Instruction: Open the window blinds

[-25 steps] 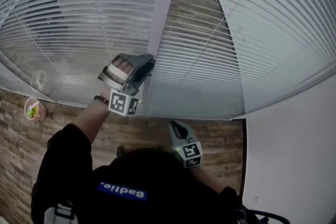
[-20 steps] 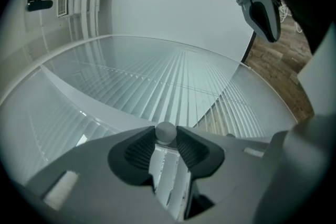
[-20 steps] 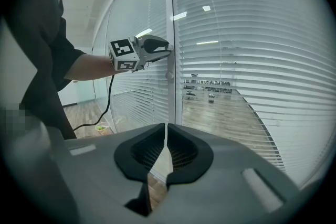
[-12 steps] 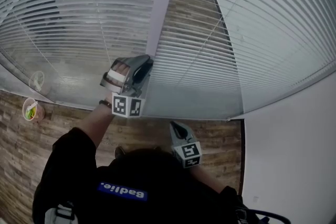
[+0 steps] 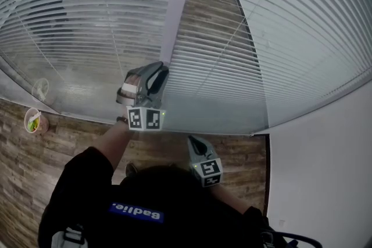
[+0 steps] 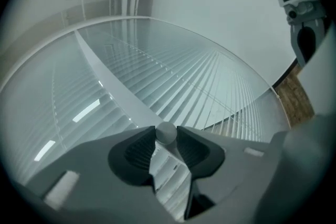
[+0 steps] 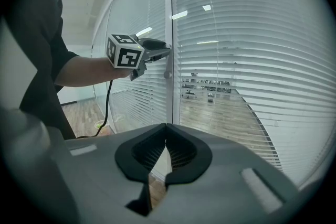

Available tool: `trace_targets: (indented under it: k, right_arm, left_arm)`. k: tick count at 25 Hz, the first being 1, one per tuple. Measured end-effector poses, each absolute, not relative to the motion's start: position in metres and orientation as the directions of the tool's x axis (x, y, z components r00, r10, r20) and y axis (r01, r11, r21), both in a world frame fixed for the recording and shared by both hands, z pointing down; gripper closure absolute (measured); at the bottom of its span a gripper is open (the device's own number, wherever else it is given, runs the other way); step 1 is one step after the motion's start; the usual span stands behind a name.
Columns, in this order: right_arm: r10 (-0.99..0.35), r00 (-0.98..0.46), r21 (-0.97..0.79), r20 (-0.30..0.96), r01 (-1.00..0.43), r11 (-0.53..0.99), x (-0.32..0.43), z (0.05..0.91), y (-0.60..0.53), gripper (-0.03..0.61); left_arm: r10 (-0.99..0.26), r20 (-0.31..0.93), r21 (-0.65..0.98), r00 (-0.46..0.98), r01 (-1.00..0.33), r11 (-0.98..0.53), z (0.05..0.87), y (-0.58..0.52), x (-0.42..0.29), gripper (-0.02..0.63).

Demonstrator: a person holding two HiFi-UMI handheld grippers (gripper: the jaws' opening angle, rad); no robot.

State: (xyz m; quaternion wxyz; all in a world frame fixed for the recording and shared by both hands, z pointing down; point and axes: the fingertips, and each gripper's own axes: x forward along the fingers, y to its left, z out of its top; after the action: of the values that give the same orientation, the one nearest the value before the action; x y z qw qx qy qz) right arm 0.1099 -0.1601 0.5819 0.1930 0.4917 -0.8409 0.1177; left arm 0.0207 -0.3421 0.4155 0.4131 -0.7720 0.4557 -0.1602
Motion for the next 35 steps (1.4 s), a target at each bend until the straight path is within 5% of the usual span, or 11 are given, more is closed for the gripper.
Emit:
trace_targets:
  k: [17,21,30,35]
  right_arm:
    - [-0.782,-0.446,-0.011,0.435,-0.871,0.491,0.114,0.582,-0.155,0.575]
    - [-0.776,-0.451,-0.010,0.441,-0.867,0.498,0.112,0.583,-0.154,0.565]
    - [-0.770,-0.458,-0.023,0.444,-0.865,0.501,0.108,0.587,-0.152,0.558]
    - [-0.779,-0.440,-0.023,0.446,-0.876,0.481,0.111,0.588,-0.153,0.565]
  left_arm:
    - [-0.877,-0.142,-0.571,0.458,-0.762,-0.305,0.412,-0.347,0.017,0.489]
    - [-0.863,-0.104,-0.709,0.494,-0.645,-0.283,0.417,-0.345,0.019,0.484]
    - [-0.807,-0.003,-0.984,0.590,-0.147,-0.104,0.428,-0.337,0.028,0.437]
    - [-0.802,-0.014,-0.990,0.597,-0.120,-0.072,0.421,-0.339,0.026,0.499]
